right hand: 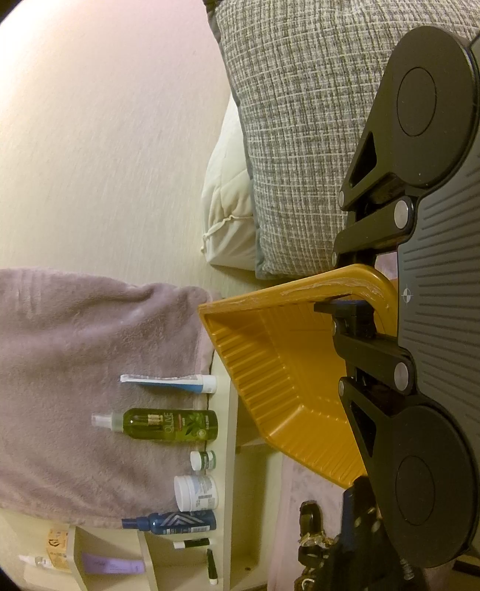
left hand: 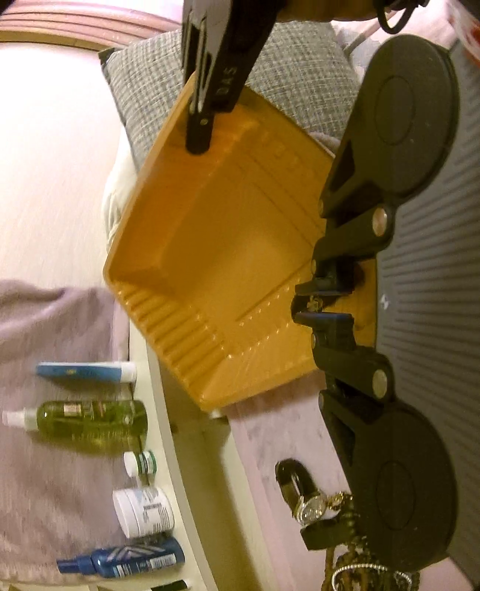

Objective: Organize jewelry
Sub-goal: 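Move the open left tool back over the black-strap wristwatch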

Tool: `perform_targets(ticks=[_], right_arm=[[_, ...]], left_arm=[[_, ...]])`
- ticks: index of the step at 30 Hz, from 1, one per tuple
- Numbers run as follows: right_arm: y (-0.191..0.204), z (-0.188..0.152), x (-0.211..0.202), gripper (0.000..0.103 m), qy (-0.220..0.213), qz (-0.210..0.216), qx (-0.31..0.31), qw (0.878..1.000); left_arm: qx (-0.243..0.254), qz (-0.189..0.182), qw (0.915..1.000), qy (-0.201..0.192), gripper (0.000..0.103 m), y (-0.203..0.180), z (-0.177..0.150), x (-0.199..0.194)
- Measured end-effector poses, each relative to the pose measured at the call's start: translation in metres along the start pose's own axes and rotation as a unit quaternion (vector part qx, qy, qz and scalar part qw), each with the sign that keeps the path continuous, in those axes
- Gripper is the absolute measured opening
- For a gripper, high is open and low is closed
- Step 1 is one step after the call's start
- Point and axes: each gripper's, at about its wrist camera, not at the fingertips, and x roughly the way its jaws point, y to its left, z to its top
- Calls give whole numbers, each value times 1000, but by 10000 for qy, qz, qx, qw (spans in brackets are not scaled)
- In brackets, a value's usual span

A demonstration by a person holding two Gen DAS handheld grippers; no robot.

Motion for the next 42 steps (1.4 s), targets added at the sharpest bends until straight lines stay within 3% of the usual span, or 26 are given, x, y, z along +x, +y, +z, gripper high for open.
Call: perform_targets(ticks=[2,3,4,10,18,22,28,29,32,38,42], right_arm=[[0,0,0,6,-4,1,4,10000],[1,0,-1,6,-7,1,5,10000],[1,0,-1,6,-7,2,9,10000],[1,0,-1,6,-2,-4,9,10000],[0,0,-1,6,12,-3,34,10000],[0,0,0,6,16,-23,33,10000],[0,0,2,6,26,-36,31,10000],[0,0,2,6,26,-38,30,10000],[-2,0,3,6,44,-32,20,10000],[-2,-1,4,6,56,-52,8,10000],[-4,-1,6,6,85,-46,-3,10000]], left_arm=[[-5,-73,10000,9,11,0,-1,-1],[-15,-72,10000,8,26,0,-1,-2],[-23,-37,10000,-11,32,2,-2,-2],[-162,312,9994,-51,32,24,-2,-11],[-374,1254,9914,35,32,82,-5,-15],[-168,1538,9879,75,32,102,-2,-6],[-299,1463,9885,239,38,125,0,15],[-289,1498,9879,288,43,127,0,20],[-215,1651,9855,326,76,129,-3,27],[-173,1580,9869,283,77,135,0,37],[220,1547,9874,266,77,135,5,43]])
